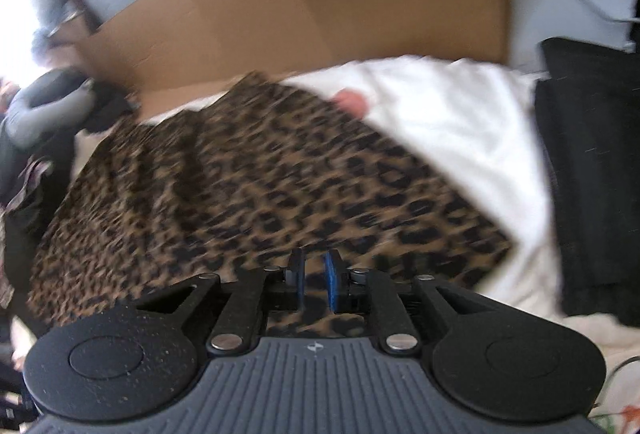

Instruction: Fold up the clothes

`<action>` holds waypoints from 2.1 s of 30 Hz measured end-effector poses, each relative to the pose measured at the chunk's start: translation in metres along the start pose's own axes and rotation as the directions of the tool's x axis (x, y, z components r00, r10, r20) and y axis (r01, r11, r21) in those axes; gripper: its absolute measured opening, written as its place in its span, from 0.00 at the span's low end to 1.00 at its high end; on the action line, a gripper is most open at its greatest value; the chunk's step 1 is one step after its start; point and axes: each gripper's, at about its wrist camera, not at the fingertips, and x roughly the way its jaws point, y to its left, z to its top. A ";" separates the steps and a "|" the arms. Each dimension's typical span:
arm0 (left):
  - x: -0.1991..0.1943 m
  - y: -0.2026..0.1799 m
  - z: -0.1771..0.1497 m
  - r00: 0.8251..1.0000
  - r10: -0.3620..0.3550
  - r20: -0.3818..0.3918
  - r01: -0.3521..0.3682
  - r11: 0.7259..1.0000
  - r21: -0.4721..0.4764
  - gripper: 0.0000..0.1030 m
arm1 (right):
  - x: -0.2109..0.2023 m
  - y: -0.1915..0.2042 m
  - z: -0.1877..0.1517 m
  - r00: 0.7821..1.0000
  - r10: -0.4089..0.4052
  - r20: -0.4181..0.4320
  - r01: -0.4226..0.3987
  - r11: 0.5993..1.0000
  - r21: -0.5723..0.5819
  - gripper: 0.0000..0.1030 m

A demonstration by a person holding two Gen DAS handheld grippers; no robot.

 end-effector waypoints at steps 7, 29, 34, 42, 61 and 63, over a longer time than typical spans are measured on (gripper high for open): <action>-0.008 0.023 -0.003 0.991 0.127 0.037 -0.126 0.991 -0.033 0.22 | 0.005 0.040 -0.011 0.994 0.098 -0.039 -0.099 0.994 -0.040 0.16; 0.032 0.035 -0.015 0.979 0.185 0.087 -0.194 0.974 0.115 0.06 | 0.023 0.138 -0.048 0.929 0.305 -0.208 -0.347 0.914 -0.211 0.41; 0.026 0.032 -0.018 0.982 0.158 0.099 -0.174 0.968 0.181 0.01 | 0.035 0.156 -0.057 0.909 0.327 -0.256 -0.390 0.885 -0.253 0.41; 0.019 0.029 -0.029 0.984 0.163 0.078 -0.178 0.946 0.271 0.00 | 0.061 0.169 -0.067 0.889 0.323 -0.324 -0.416 0.865 -0.279 0.41; -0.002 0.054 -0.039 0.982 0.190 -0.004 -0.185 0.965 0.188 0.04 | 0.053 0.172 -0.076 0.858 0.336 -0.389 -0.465 0.829 -0.310 0.41; -0.015 0.062 -0.036 0.974 0.225 0.019 -0.225 0.960 0.167 0.06 | 0.050 0.177 -0.079 0.858 0.335 -0.390 -0.470 0.818 -0.332 0.41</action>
